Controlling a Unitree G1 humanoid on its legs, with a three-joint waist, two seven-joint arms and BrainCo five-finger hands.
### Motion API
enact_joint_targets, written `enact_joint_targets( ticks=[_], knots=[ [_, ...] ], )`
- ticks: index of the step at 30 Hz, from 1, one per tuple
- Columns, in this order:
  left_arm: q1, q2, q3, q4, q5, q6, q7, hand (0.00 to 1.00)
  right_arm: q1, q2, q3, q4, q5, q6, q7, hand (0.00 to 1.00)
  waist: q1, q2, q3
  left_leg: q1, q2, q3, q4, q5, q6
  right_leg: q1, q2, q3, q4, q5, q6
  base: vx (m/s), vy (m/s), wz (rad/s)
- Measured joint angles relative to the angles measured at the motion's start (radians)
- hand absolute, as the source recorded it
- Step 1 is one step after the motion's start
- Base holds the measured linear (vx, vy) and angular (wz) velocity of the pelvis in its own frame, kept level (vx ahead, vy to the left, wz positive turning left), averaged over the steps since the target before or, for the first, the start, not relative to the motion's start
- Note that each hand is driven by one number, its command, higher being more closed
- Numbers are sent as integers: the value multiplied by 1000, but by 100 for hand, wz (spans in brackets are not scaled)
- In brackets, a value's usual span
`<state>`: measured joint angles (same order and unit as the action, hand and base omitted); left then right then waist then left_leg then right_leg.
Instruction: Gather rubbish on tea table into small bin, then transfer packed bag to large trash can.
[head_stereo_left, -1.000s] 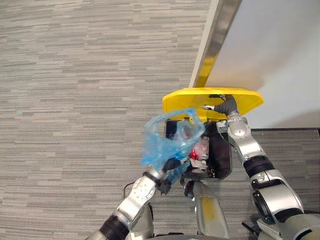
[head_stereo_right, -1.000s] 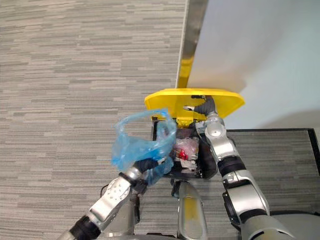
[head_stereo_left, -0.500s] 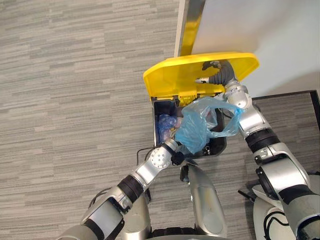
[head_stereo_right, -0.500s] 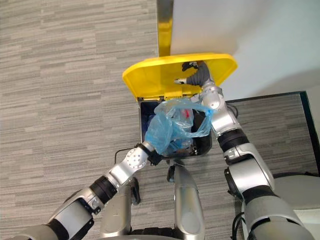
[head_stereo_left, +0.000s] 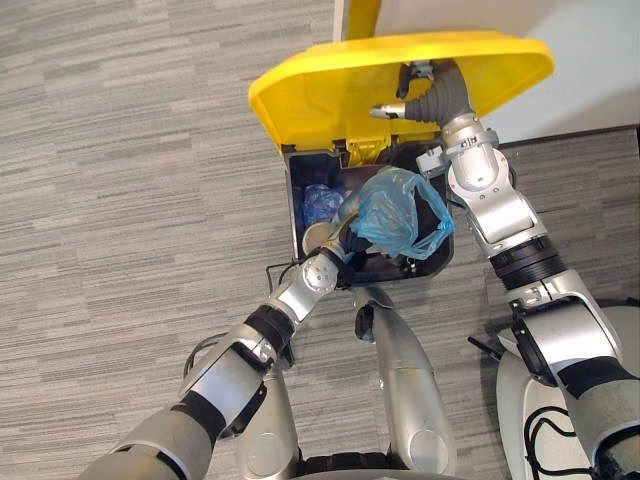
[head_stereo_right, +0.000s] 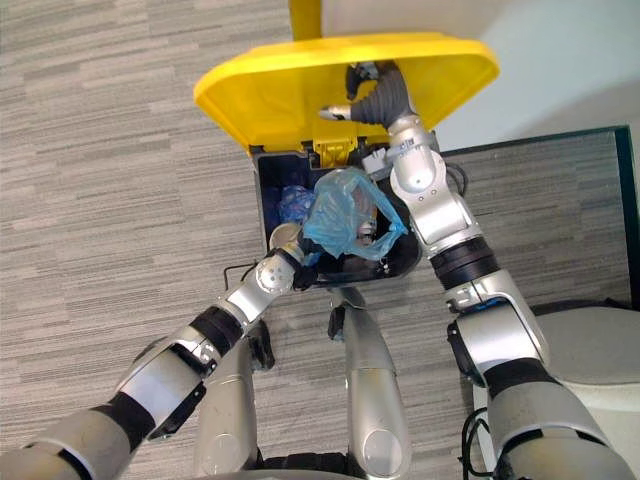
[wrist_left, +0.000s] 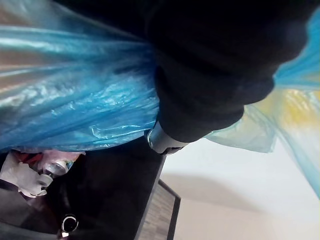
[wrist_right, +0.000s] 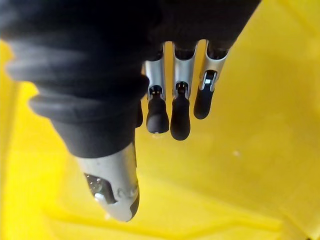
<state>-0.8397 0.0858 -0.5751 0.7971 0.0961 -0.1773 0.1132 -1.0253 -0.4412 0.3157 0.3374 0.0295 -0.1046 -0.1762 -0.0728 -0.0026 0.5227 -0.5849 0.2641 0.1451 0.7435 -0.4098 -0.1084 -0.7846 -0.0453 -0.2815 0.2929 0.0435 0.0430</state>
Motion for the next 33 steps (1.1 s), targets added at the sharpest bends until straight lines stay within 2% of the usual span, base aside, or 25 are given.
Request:
enact_joint_targets(
  ticks=[3,4,8,11,14,17,21,27,31,33],
  knots=[
    [-58,-3,11,19,47,0,-1,100,-1,2,33,-104,4,-9,-2,0,0,1,4,-71,23,10,53,-15,-2,-62,1,-2,27,5,-7,-5,-49,-6],
    [-62,-4,31,27,67,4,0,0,-4,3,57,-136,7,-12,-3,0,0,2,13,-80,35,14,68,-20,-5,-66,7,-5,27,9,-15,2,-34,-6],
    [-62,-4,95,38,113,22,5,0,-33,2,100,-226,10,-47,-3,0,5,2,13,-158,52,28,105,-22,-3,-139,7,-1,40,13,-20,14,-47,-3],
    [-62,-13,153,56,151,54,26,0,-58,4,118,-236,10,-49,-3,0,5,1,13,-180,53,28,113,-23,-2,-157,7,-2,41,15,-21,30,-38,-1],
    [-61,-41,226,77,224,108,57,0,-58,4,124,-236,9,-49,-2,0,6,1,13,-176,53,27,113,-23,-2,-157,4,-2,51,15,-24,52,-34,3],
    [-62,-49,245,74,247,124,71,0,-58,4,125,-236,9,-49,2,0,8,1,13,-173,49,27,112,-24,-1,-155,-1,-2,55,15,-24,43,-26,3],
    [-53,-71,267,66,263,133,81,0,-42,3,127,-231,8,-40,3,0,8,1,13,-156,48,27,109,-23,0,-136,-9,-8,60,12,-28,31,-24,8],
    [-11,-82,262,-46,259,129,86,0,23,6,122,-200,0,-24,3,0,9,1,11,-85,43,27,79,-22,-1,-76,-27,-21,78,-7,-47,35,-25,11],
    [43,-83,250,-143,220,120,89,0,100,6,89,-200,-25,-18,4,0,27,1,10,-22,32,30,50,-21,-3,-34,-41,-23,103,-29,-60,47,-17,7],
    [80,-79,249,-208,190,111,91,0,145,8,64,-200,-41,-14,5,0,36,1,10,11,28,31,33,-18,-5,-6,-45,-27,106,-38,-56,46,-9,10]
  ],
)
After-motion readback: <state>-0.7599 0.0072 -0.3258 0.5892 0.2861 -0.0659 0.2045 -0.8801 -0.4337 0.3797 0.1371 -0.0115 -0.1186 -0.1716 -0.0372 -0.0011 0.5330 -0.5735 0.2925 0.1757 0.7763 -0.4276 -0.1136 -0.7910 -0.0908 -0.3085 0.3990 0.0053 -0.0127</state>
